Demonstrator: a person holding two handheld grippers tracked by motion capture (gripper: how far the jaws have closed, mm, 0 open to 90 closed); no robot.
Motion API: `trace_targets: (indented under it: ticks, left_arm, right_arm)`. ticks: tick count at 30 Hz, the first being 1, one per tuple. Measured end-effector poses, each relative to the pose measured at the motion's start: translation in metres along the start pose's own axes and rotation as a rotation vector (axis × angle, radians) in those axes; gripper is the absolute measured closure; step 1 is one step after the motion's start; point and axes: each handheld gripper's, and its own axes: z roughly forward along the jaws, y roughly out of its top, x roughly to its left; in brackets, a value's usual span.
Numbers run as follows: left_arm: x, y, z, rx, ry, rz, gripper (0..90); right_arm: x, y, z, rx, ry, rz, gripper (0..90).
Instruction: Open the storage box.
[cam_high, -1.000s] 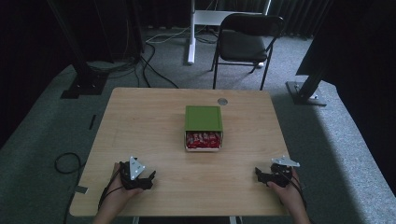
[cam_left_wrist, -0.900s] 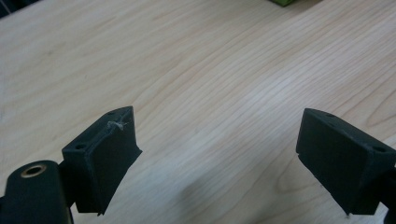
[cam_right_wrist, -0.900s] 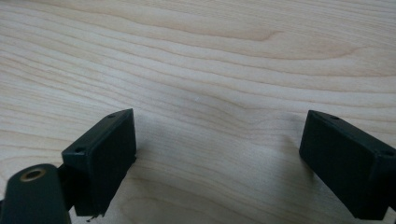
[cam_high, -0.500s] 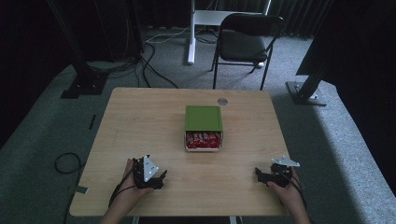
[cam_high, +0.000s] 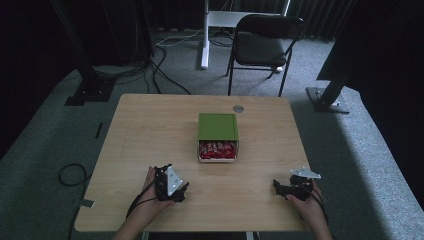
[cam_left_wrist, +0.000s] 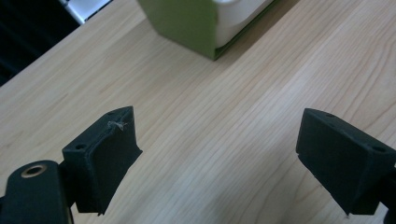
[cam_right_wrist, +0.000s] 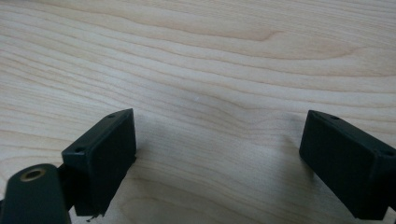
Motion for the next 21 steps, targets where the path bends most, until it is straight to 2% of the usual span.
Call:
trace_targets:
  ticks: [3,6,9,12,18,21]
  left_arm:
    - [-0.004,0.005,0.002,0.000,0.002,0.036,13.2]
    - [-0.008,0.009,0.005,-0.005,-0.002,0.054,13.2]
    - [-0.013,0.013,0.008,-0.013,0.001,0.095,13.2]
    - [-0.016,0.016,0.010,-0.018,-0.011,0.098,13.2]
    - [-0.026,0.024,0.016,-0.028,-0.026,0.144,13.2]
    - [-0.029,0.028,0.018,-0.031,-0.018,0.171,13.2]
  right_arm:
    - [0.000,0.000,0.000,0.000,0.000,0.000,10.3]
    - [0.000,0.000,0.000,0.000,0.000,0.000,10.3]
    - [0.000,0.000,0.000,0.000,0.000,0.000,10.4]
    - [0.000,0.000,0.000,0.000,0.000,0.000,10.3]
    - [0.000,0.000,0.000,0.000,0.000,0.000,10.3]
    - [0.000,0.000,0.000,0.000,0.000,0.001,10.3]
